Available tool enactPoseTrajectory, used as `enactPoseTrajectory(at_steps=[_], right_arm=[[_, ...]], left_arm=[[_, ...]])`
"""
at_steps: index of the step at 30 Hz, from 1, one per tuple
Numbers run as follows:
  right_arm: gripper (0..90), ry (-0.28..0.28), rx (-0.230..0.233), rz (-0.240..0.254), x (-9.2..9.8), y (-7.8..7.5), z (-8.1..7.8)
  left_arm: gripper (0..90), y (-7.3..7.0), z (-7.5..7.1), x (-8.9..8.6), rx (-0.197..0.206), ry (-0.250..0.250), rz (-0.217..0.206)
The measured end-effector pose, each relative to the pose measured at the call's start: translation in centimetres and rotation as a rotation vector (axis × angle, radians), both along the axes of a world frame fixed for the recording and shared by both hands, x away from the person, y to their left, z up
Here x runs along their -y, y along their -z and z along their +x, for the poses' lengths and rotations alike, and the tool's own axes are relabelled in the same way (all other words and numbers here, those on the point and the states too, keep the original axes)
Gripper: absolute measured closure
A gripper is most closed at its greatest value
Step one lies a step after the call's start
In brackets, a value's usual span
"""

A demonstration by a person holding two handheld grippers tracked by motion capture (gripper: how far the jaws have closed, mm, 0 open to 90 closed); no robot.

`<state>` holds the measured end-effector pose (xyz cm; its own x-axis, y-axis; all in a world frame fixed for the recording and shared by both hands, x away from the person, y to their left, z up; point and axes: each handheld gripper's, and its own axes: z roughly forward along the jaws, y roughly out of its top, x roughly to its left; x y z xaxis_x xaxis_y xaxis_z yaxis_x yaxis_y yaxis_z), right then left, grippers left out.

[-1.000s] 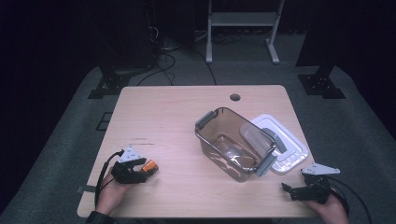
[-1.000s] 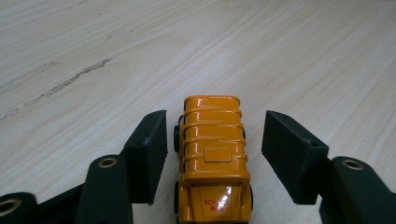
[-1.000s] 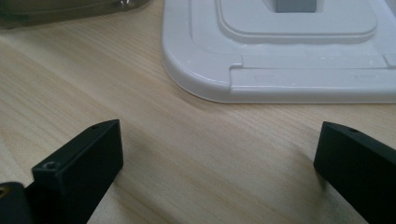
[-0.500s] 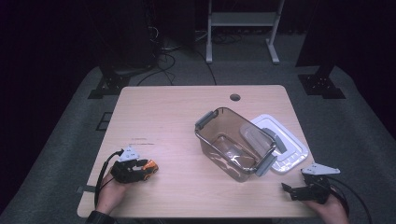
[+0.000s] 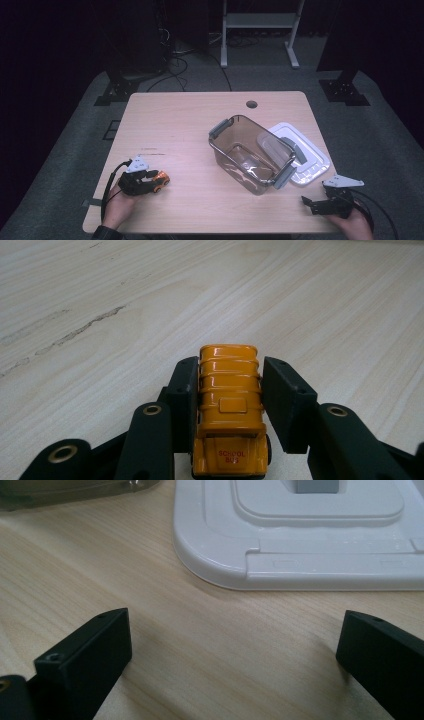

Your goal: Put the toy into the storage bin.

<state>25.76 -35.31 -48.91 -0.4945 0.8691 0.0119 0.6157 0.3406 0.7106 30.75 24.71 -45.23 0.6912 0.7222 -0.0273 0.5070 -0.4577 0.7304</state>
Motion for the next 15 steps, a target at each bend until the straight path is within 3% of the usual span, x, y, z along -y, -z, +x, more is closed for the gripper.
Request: enactPoseTrajectory(at_steps=[15], right_arm=[[0.3, 0.0, 0.0, 0.0, 0.0, 0.0, 0.0]], left_arm=[[59.1, -0.65, -0.16, 0.03, 0.01, -0.012, -0.012]])
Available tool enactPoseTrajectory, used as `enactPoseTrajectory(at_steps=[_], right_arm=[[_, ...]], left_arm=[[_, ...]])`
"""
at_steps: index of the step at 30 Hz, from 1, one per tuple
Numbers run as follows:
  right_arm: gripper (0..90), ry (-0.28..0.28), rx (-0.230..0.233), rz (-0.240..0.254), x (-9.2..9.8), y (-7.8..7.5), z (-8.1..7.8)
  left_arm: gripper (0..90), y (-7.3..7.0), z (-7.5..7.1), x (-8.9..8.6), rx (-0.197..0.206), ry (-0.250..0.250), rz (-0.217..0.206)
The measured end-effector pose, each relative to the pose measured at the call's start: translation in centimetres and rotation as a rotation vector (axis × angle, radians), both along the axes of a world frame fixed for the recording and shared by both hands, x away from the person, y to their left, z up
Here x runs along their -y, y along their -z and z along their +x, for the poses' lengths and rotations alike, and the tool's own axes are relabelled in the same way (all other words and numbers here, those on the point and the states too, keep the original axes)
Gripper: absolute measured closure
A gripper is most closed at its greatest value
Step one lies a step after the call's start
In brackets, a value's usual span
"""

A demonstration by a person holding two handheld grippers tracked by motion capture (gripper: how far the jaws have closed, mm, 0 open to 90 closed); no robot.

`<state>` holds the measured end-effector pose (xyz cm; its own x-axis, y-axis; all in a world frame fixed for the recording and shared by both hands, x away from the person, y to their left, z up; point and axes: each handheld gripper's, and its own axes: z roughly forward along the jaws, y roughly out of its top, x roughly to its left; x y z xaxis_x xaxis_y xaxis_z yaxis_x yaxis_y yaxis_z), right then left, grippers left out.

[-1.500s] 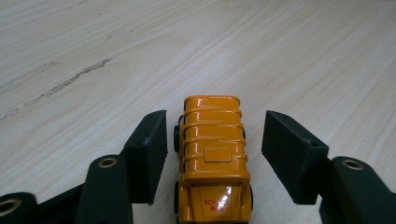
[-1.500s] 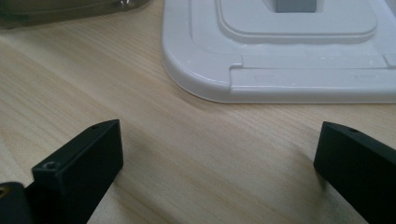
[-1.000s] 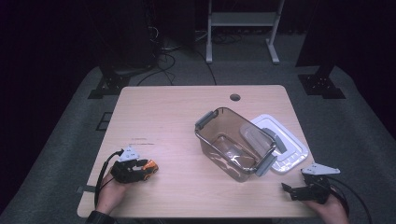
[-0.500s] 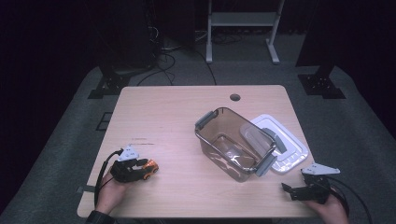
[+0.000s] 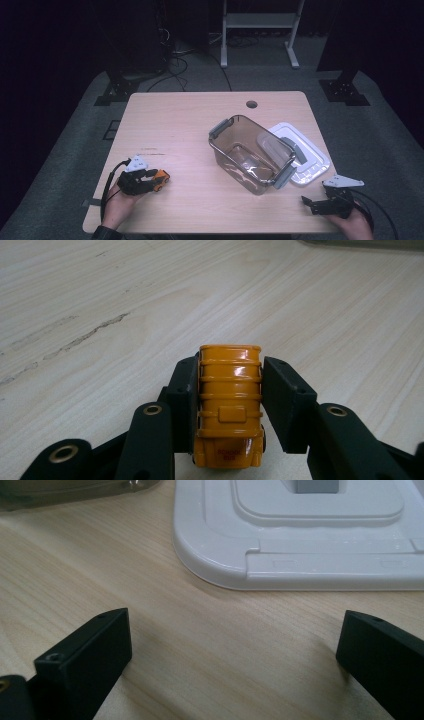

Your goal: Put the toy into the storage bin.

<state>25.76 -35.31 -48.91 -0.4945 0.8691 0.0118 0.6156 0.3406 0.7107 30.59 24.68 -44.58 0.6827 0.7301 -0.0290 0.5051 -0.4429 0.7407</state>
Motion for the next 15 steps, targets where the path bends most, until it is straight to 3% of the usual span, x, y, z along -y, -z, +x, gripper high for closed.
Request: enactPoseTrajectory(at_steps=[15], right_arm=[[0.3, -0.001, 0.0, 0.0, 0.0, 0.0, 0.0]], left_arm=[[59.2, -1.1, -0.2, 0.0, 0.013, -0.009, -0.031]])
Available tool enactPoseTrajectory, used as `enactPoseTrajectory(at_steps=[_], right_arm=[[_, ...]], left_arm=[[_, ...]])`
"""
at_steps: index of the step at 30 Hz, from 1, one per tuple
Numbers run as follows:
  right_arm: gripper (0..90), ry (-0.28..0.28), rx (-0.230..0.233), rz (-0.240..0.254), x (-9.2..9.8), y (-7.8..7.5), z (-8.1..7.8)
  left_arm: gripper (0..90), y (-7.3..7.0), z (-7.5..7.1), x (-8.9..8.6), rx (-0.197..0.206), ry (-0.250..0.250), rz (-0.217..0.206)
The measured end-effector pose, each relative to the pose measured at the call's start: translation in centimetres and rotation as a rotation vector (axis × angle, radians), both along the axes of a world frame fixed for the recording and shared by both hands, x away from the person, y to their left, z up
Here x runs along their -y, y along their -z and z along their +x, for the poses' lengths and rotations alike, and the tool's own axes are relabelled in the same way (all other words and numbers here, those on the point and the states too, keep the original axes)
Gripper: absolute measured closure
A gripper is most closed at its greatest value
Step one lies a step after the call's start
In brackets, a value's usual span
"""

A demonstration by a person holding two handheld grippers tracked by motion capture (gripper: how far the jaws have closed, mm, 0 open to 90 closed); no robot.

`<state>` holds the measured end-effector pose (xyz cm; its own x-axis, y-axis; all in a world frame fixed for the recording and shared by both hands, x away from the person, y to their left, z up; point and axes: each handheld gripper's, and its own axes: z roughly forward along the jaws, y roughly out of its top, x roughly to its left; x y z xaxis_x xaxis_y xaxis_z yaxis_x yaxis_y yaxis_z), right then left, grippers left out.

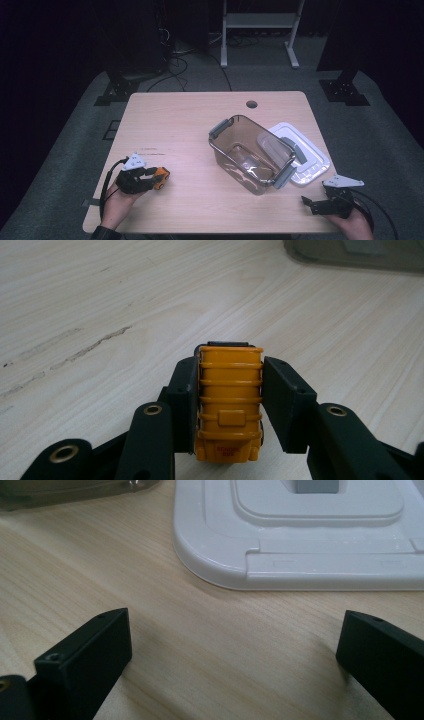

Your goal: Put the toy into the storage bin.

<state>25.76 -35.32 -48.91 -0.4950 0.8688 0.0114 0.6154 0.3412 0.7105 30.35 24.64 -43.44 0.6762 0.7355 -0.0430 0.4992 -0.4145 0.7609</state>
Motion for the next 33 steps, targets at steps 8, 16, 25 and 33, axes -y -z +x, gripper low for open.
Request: enactPoseTrajectory(at_steps=[8, 16, 25, 33], right_arm=[[0.3, 0.0, 0.0, 0.0, 0.0, 0.0, 0.0], [0.3, 0.0, 0.0, -0.001, 0.0, 0.0, 0.0], [0.3, 0.0, 0.002, -0.001, 0.0, 0.0, 0.0], [0.3, 0.001, 0.001, -0.001, 0.0, 0.0, 0.0]], left_arm=[[59.2, -0.9, -0.3, 0.6, 0.022, 0.022, -0.024], [59.2, -1.9, -0.4, 1.2, 0.041, 0.04, -0.039], [59.2, -3.0, -0.3, 1.8, 0.056, 0.052, -0.071], [59.2, -4.3, -0.1, 2.8, 0.08, 0.074, -0.083]])
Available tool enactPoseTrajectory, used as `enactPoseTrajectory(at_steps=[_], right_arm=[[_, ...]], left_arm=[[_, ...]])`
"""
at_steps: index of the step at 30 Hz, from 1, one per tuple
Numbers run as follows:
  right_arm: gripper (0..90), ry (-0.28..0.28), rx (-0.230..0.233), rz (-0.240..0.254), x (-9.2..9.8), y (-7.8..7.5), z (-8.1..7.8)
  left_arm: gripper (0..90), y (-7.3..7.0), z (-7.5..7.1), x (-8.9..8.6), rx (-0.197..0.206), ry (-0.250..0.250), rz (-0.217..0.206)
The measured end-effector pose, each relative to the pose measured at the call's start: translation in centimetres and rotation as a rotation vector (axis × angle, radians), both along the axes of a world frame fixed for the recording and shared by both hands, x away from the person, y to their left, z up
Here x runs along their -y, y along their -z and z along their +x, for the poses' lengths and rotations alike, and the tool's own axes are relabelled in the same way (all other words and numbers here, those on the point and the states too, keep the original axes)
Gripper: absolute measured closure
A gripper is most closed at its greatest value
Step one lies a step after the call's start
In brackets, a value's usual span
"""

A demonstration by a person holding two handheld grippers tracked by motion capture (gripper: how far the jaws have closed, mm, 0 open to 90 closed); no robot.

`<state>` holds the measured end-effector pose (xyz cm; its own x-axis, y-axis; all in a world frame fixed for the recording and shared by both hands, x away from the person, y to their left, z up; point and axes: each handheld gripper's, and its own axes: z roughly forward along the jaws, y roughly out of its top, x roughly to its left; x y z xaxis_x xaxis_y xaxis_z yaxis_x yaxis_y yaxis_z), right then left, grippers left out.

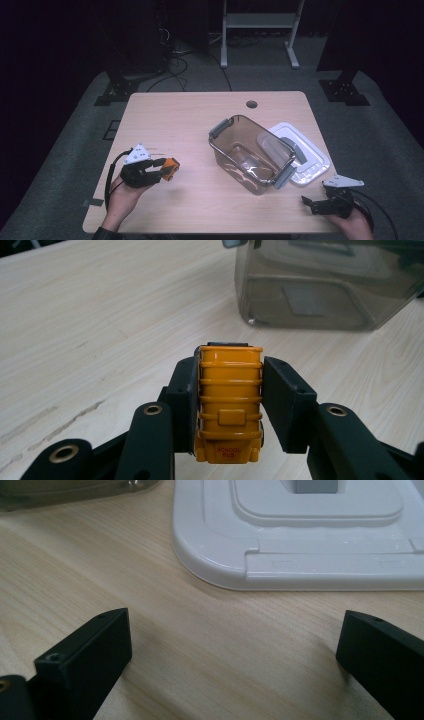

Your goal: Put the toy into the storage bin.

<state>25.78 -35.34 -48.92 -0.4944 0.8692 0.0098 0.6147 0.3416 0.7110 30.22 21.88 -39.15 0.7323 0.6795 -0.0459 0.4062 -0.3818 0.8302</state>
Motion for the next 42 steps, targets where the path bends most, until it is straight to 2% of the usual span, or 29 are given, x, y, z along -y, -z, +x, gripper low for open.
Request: enactPoseTrajectory(at_steps=[19, 33, 42], right_arm=[[0.3, 0.001, -0.001, 0.0, 0.0, 0.0, 0.0], [0.3, 0.003, 0.0, 0.0, 0.0, 0.0, 0.0], [0.3, 0.002, 0.0, 0.0, 0.0, 0.0, 0.0]], left_arm=[[59.2, -2.3, 0.8, 2.7, 0.042, 0.055, -0.031], [59.2, -4.6, 1.9, 4.6, 0.088, 0.086, -0.068], [59.2, -4.9, 2.9, 6.3, 0.093, 0.105, -0.081]])
